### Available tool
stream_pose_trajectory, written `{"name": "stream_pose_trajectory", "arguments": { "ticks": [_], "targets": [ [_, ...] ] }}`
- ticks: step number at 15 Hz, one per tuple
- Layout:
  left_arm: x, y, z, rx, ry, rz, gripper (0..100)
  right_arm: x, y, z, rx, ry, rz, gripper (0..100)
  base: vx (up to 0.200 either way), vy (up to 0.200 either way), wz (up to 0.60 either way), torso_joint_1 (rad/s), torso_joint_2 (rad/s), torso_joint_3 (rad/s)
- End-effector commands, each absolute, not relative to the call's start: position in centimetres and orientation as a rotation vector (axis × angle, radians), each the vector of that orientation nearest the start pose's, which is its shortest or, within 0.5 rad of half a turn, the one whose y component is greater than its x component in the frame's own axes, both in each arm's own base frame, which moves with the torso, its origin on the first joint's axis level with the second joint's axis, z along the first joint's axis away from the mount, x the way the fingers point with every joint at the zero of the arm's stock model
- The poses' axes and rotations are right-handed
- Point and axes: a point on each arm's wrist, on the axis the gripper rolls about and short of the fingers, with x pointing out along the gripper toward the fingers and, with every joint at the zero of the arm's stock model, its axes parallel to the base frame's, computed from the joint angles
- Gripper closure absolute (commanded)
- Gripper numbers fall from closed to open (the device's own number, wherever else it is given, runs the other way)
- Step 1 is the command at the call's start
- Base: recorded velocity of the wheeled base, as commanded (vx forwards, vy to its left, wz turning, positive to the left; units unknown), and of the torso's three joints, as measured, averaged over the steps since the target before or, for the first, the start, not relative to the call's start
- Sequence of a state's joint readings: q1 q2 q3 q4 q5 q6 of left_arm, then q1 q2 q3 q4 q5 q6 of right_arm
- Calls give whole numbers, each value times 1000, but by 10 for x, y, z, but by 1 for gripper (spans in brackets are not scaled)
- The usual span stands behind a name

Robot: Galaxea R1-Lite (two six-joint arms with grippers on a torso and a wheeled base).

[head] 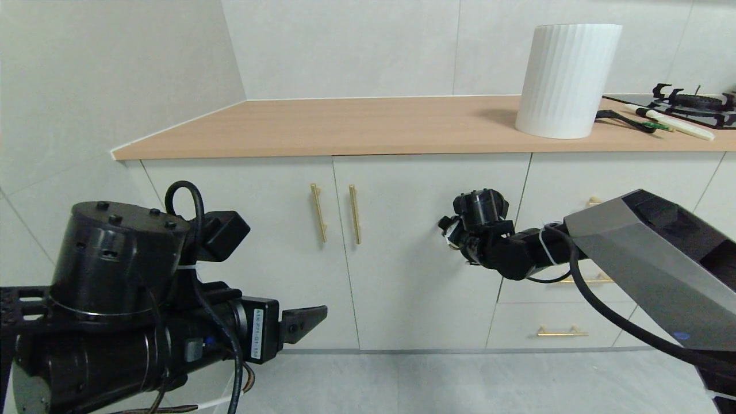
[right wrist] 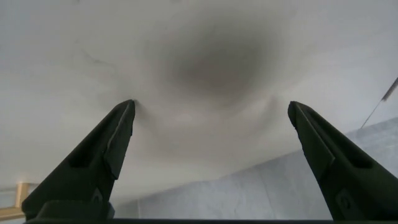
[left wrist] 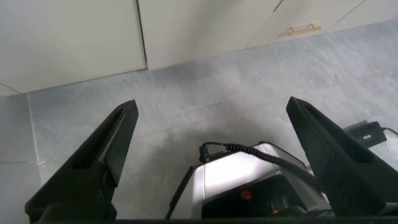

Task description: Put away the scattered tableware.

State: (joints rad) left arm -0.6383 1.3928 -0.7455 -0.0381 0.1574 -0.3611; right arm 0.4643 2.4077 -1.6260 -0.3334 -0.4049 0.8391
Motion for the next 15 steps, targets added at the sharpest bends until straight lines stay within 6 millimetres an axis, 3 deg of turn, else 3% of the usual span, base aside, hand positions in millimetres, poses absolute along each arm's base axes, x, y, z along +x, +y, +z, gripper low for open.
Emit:
{"name": "stream_pose_trajectory", "arguments": {
  "ticks": [1,5,7,9,10,12,13,15],
  "targets": [
    [176,-126,191,-107,641,-354,0,445,211,84,638,402,-120,0,0,0,0,0,0,0],
    [176,-126,191,-105,641,-355,0,441,209,95,645,393,-110,0,0,0,0,0,0,0],
    [175,-126,192,-107,640,-355,0,418,208,114,649,423,-53,0,0,0,0,0,0,0],
    [175,-125,192,-109,637,-355,0,387,208,144,656,443,40,0,0,0,0,0,0,0],
    [174,-124,193,-111,631,-354,0,356,205,174,634,426,109,0,0,0,0,0,0,0],
    [173,-122,197,-117,609,-346,0,325,189,201,571,388,150,0,0,0,0,0,0,0],
    [169,-117,204,-109,557,-314,0,294,171,226,545,340,177,0,0,0,0,0,0,0],
    [161,-103,211,-100,497,-275,0,255,146,255,512,259,205,0,0,0,0,0,0,0]
  ]
}}
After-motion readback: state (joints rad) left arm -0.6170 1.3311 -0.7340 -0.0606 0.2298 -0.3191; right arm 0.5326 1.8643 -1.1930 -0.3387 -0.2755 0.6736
